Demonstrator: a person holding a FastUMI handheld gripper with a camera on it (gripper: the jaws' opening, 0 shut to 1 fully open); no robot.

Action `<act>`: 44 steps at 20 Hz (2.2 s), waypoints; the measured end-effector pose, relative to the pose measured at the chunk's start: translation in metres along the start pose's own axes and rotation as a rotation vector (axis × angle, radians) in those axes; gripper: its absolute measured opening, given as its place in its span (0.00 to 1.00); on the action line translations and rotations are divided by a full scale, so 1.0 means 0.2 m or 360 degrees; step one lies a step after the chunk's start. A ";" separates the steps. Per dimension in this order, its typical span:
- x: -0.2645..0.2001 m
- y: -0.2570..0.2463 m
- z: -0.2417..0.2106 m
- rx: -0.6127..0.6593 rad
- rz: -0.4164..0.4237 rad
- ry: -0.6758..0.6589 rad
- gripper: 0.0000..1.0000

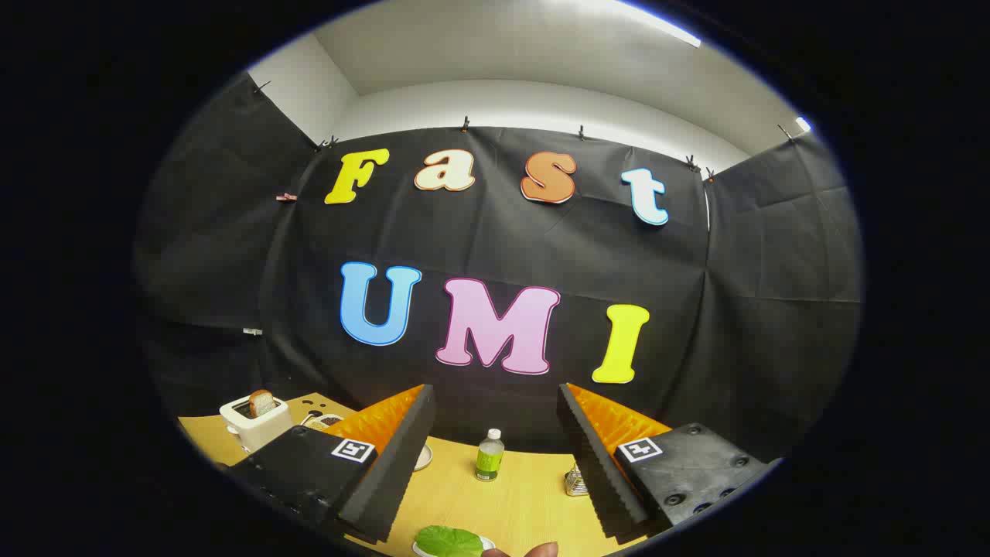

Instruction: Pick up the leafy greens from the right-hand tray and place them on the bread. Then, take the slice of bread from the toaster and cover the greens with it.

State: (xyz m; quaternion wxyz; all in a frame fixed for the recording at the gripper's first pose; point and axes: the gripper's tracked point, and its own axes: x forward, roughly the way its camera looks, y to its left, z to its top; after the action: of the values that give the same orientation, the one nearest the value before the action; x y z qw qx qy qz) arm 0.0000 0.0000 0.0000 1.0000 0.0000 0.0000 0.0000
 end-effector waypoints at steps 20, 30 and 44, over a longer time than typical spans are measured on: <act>-0.06 0.20 -0.99 -0.0054 0.0349 0.0650 0.98; -0.13 0.31 -1.62 -0.0041 0.0557 0.1060 0.98; -0.14 0.42 -2.27 -0.0059 0.0697 0.1508 0.95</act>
State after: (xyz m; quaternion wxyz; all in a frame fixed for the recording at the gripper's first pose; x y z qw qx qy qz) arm -0.0279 0.0831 -0.4541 0.8667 -0.0179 0.4525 0.2092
